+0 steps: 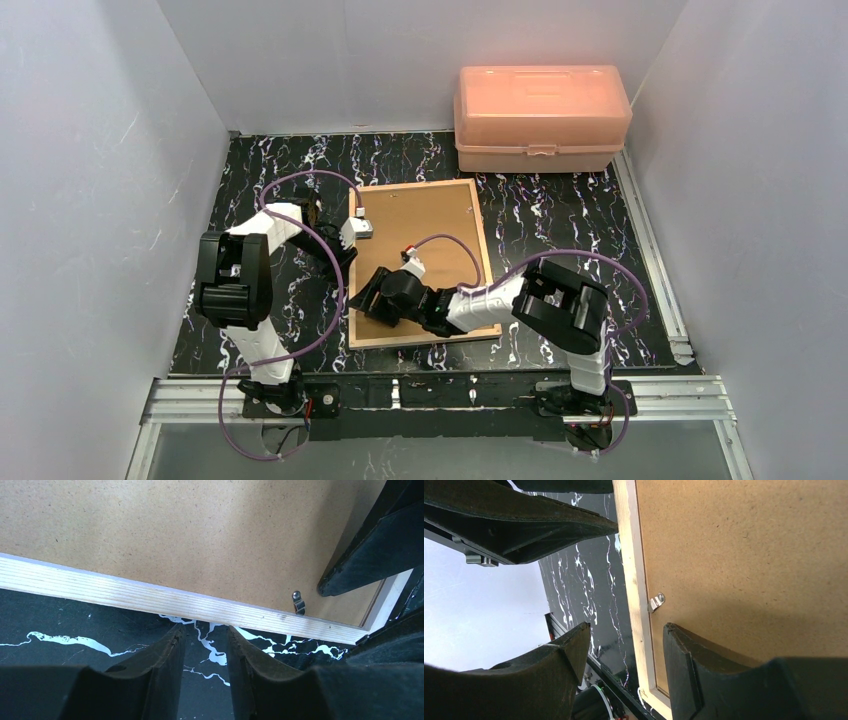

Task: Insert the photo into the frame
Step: Install the photo frame at the center of the board.

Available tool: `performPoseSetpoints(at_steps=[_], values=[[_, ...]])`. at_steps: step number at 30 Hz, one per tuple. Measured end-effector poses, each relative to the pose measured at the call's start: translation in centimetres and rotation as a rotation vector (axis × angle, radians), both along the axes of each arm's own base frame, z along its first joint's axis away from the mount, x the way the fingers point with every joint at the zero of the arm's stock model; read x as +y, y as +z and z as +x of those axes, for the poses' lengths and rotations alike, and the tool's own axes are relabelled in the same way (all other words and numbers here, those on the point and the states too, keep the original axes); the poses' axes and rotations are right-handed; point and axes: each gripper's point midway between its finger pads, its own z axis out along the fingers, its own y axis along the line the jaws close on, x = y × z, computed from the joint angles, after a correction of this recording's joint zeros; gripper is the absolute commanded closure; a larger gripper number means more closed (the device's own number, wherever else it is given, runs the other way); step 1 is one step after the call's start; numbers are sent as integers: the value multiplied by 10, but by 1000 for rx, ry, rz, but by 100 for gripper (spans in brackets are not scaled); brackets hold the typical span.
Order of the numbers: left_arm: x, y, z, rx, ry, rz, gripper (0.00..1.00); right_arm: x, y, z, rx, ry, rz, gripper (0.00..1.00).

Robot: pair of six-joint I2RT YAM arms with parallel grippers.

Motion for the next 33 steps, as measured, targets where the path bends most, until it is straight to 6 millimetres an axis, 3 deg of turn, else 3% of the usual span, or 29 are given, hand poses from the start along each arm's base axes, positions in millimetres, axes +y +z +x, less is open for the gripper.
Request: performPoseSetpoints(at_steps=[11, 28, 33], values=[[-3, 1, 0, 15, -14, 7, 69, 16, 0, 5, -7, 3, 18, 37], [-4, 2, -2, 26, -37, 18, 72, 20, 0, 8, -26, 4, 27, 37], [-4, 5, -1, 32, -31, 17, 68, 13, 5, 8, -86, 30, -4, 32]])
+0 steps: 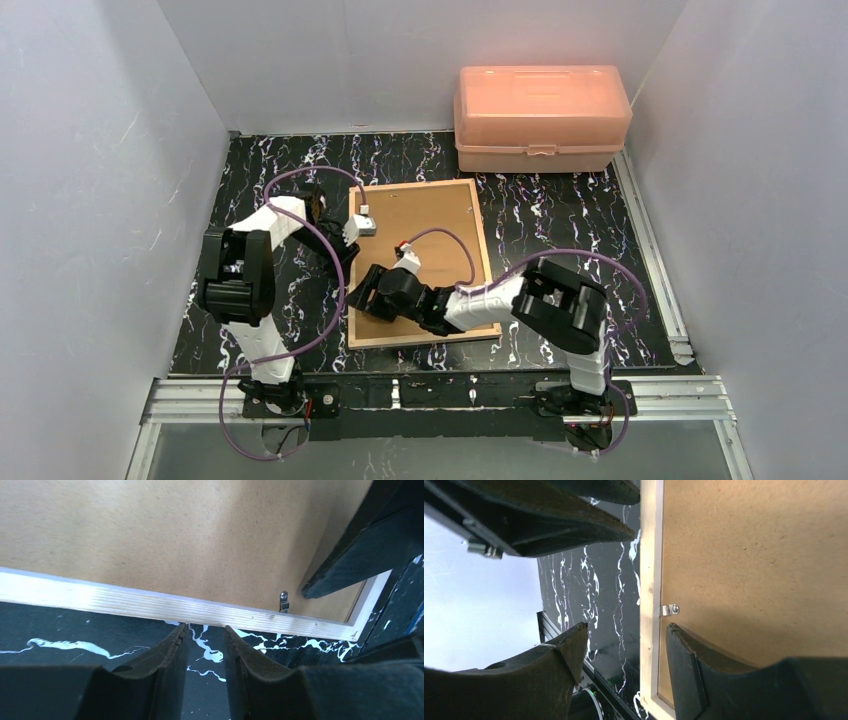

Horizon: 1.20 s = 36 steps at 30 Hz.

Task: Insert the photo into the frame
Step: Install the photo frame at the center of the board.

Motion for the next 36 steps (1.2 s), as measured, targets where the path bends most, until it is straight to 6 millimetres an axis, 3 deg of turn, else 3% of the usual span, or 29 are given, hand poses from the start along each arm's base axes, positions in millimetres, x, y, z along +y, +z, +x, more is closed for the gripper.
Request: performPoseSetpoints(at_steps=[3, 8, 10, 15, 23, 26, 29, 32, 36], values=[[1, 13, 10, -2, 39, -26, 63, -13, 21, 5, -68, 14, -9, 30], [10, 52, 60, -76, 185, -86, 48, -25, 79, 33, -204, 8, 64, 29], [16, 62, 82, -80, 268, -106, 45, -31, 89, 50, -252, 1, 70, 28], [23, 55, 117, 17, 468, -142, 47, -48, 79, 100, -343, 37, -29, 26], [12, 19, 130, 198, 618, -165, 64, -46, 73, 187, -405, 108, -64, 27], [7, 13, 131, 228, 635, -166, 70, -41, 61, 212, -404, 136, -74, 27], [3, 8, 132, 244, 643, -163, 75, -33, 40, 223, -381, 168, -88, 27], [2, 2, 133, 253, 652, -150, 78, -25, 18, 224, -345, 206, -100, 28], [3, 0, 135, 264, 670, -138, 82, -20, 3, 222, -312, 235, -96, 28]])
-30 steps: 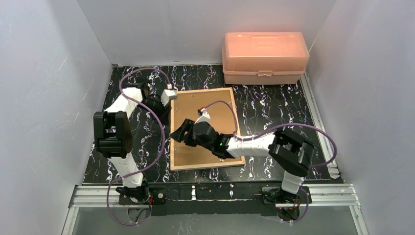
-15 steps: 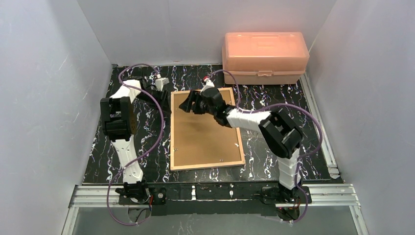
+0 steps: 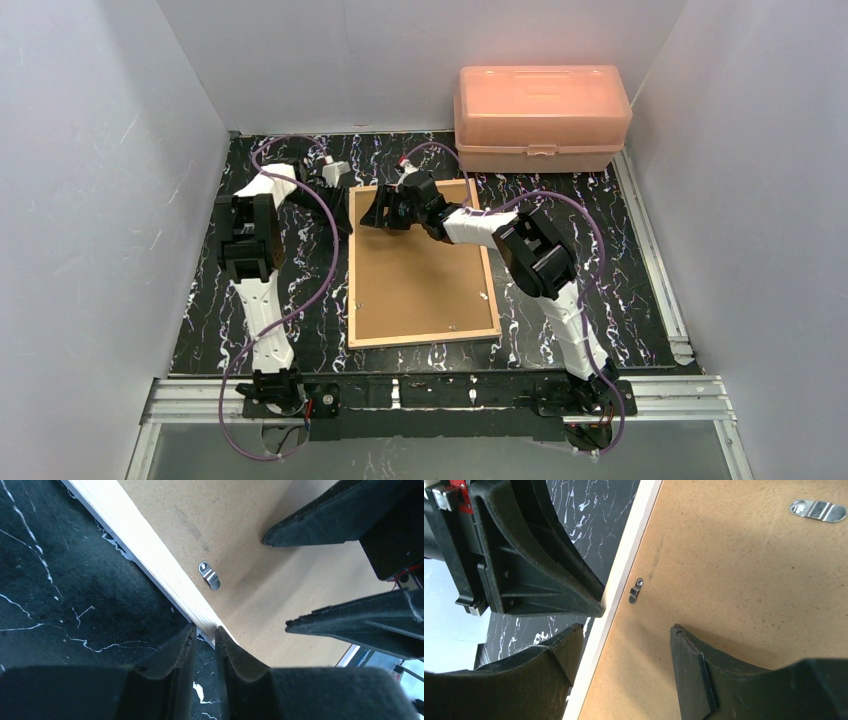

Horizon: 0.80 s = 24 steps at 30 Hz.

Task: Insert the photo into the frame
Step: Install the photo frame at the center of the board.

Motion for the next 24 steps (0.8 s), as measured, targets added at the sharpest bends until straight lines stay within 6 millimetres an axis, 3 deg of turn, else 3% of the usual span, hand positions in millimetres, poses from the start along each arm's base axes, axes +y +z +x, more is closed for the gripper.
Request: performPoseSetpoints(at_steps=[6, 10, 15, 19, 24], values=[[-2, 0, 2, -17, -15, 10, 93, 3, 3, -2, 2, 18, 23, 28], [-14, 2, -2, -43, -75, 6, 95, -4, -1, -8, 5, 18, 24, 28], [-44, -3, -33, -36, -192, 12, 96, -23, 0, -19, 18, 12, 13, 28], [-56, -14, -63, 44, -242, 10, 95, -35, 1, -26, 25, 5, 3, 28], [-55, -12, -67, 80, -212, -7, 84, -50, 2, -25, 30, -6, 1, 28]])
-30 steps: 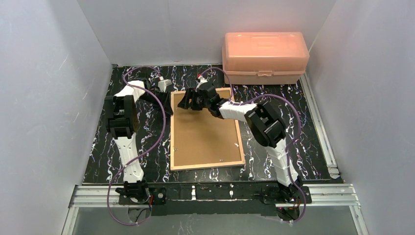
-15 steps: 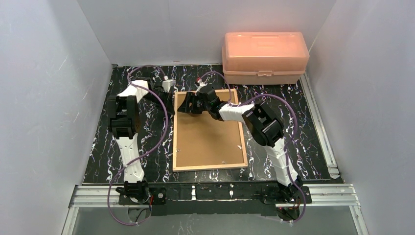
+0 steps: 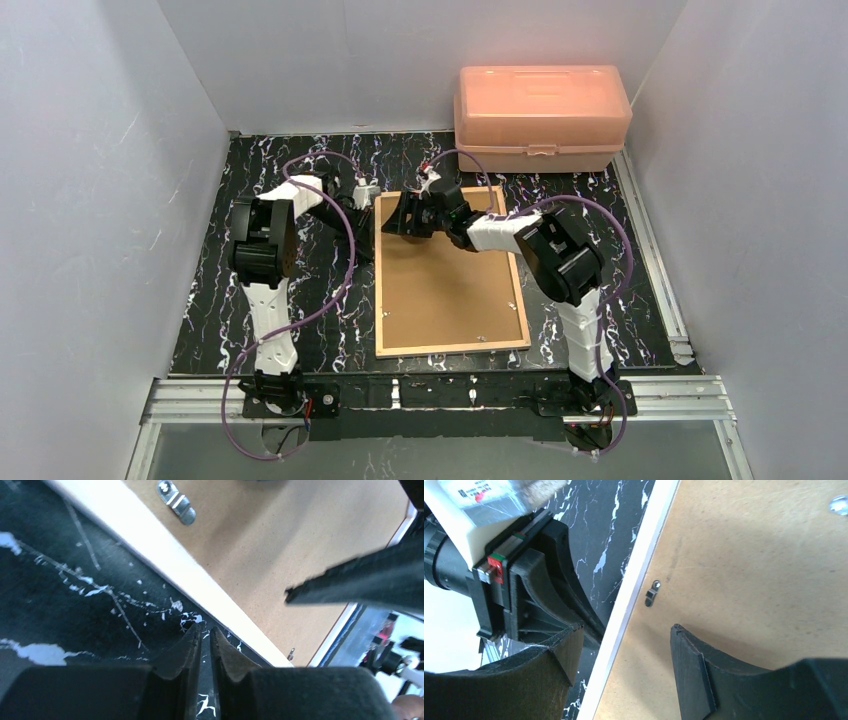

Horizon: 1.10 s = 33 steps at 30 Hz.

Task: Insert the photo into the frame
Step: Install the photo frame at the center of the board.

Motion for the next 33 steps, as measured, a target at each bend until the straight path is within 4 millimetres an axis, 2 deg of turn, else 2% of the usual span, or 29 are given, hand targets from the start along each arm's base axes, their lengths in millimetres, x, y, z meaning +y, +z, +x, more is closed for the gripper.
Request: performPoseSetpoints(at_steps=[6, 12, 15, 19, 22, 26, 33], values=[[6, 10, 11, 53, 130, -47, 67, -12, 4, 12, -11, 6, 16, 28], [3, 22, 34, 38, 213, -88, 66, -2, 13, 25, -28, 53, 57, 30], [-1, 25, 43, 31, 238, -101, 68, 2, 11, 23, -21, 76, 65, 30], [-4, 18, 51, 49, 262, -109, 77, 4, -1, 18, 8, 100, 59, 30], [-4, 10, 50, 76, 272, -103, 81, 5, -3, 16, 17, 112, 63, 31], [-6, 10, 49, 96, 283, -112, 87, 7, -3, 14, 25, 124, 70, 32], [-7, 12, 50, 94, 279, -111, 90, 12, -5, 10, 49, 142, 90, 33]])
